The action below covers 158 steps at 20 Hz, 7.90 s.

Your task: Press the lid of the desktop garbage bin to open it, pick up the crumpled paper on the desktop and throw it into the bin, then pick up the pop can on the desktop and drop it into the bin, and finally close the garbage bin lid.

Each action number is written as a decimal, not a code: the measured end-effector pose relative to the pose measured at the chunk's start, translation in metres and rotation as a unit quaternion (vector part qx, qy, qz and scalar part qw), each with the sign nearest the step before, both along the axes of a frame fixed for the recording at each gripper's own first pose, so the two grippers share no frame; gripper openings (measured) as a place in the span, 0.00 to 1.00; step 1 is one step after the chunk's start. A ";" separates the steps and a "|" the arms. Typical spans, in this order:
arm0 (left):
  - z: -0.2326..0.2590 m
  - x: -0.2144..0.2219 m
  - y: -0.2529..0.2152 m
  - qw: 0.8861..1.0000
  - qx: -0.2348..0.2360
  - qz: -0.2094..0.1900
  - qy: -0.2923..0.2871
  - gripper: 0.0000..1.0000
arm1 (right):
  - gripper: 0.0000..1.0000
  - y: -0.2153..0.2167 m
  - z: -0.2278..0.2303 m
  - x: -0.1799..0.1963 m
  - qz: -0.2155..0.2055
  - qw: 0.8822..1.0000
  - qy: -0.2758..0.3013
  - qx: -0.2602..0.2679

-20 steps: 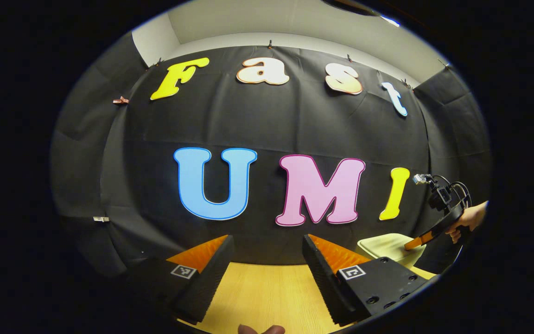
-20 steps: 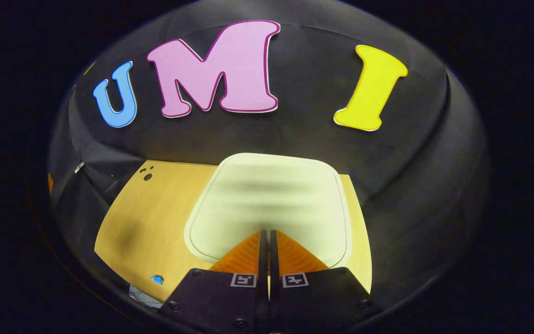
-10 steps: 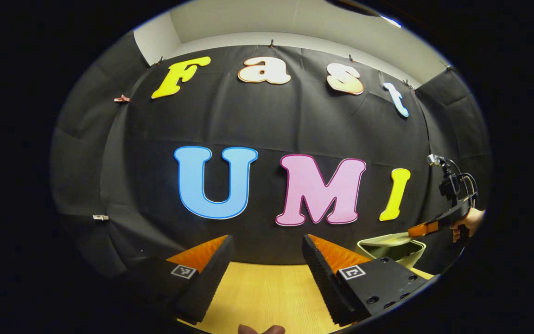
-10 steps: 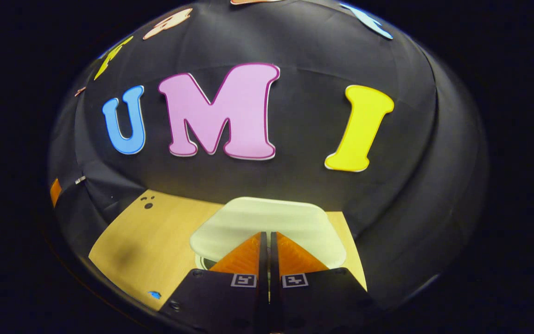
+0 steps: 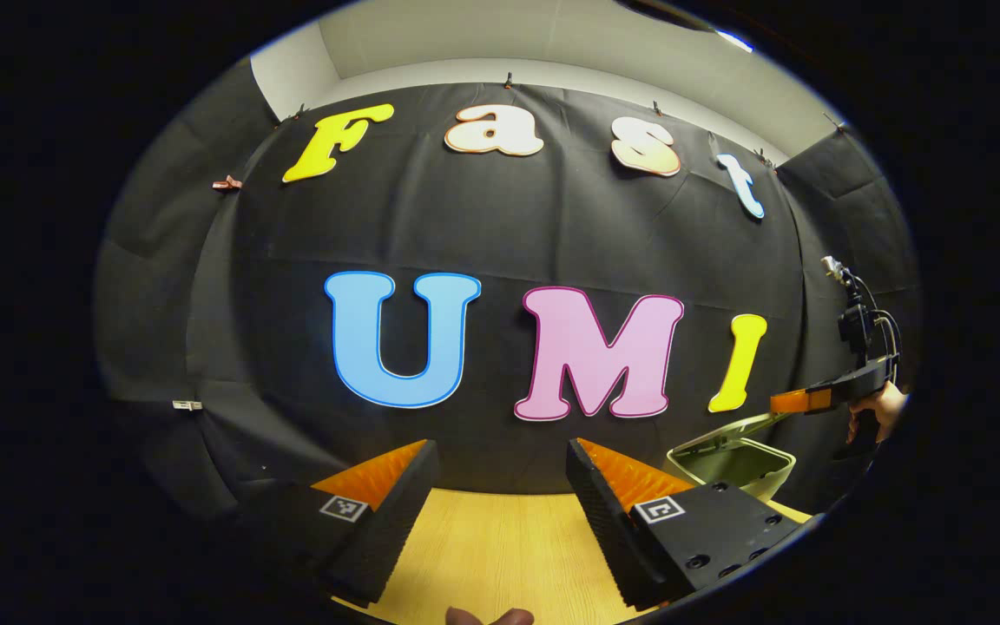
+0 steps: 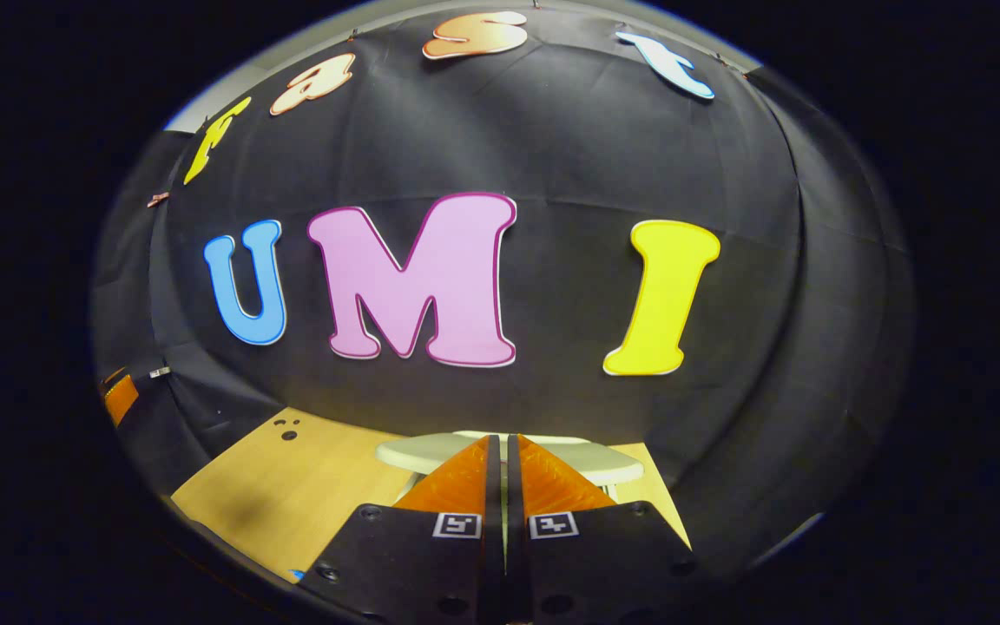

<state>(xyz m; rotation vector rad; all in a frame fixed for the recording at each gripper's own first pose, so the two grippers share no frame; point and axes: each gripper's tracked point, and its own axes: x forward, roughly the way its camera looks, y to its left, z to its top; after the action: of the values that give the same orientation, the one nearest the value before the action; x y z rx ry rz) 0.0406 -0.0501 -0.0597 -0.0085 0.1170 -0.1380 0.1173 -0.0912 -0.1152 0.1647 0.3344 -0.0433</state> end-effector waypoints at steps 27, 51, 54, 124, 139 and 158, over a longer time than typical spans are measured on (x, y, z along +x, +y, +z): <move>-0.286 -0.123 -0.020 0.925 0.027 -0.108 0.364 0.96 | 0.80 0.015 0.033 -0.083 0.021 0.997 -0.056 -0.052; -0.417 -0.155 -0.030 0.859 0.100 -0.116 0.488 0.49 | 0.80 0.017 0.015 -0.129 0.027 0.999 -0.012 -0.014; -0.411 -0.151 -0.032 0.866 0.076 -0.121 0.478 0.41 | 0.80 0.014 0.016 -0.128 0.023 0.999 -0.016 -0.020; -0.130 0.085 -0.345 0.933 0.008 -0.338 0.124 0.92 | 0.88 0.035 -0.064 -0.197 0.033 0.995 0.074 0.053; -0.084 0.039 -0.194 0.972 0.001 -0.212 0.102 0.93 | 0.93 0.125 -0.144 -0.221 0.198 0.962 0.184 0.035; -0.105 0.004 -0.069 0.984 0.016 -0.100 0.146 0.92 | 0.98 0.167 -0.285 -0.234 0.269 0.909 0.318 -0.025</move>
<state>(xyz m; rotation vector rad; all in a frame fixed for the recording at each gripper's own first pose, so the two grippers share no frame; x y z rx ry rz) 0.0448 -0.1195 -0.1650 0.0154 0.4145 -0.3353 -0.1171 0.0761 -0.3997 -0.0038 1.0223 0.4518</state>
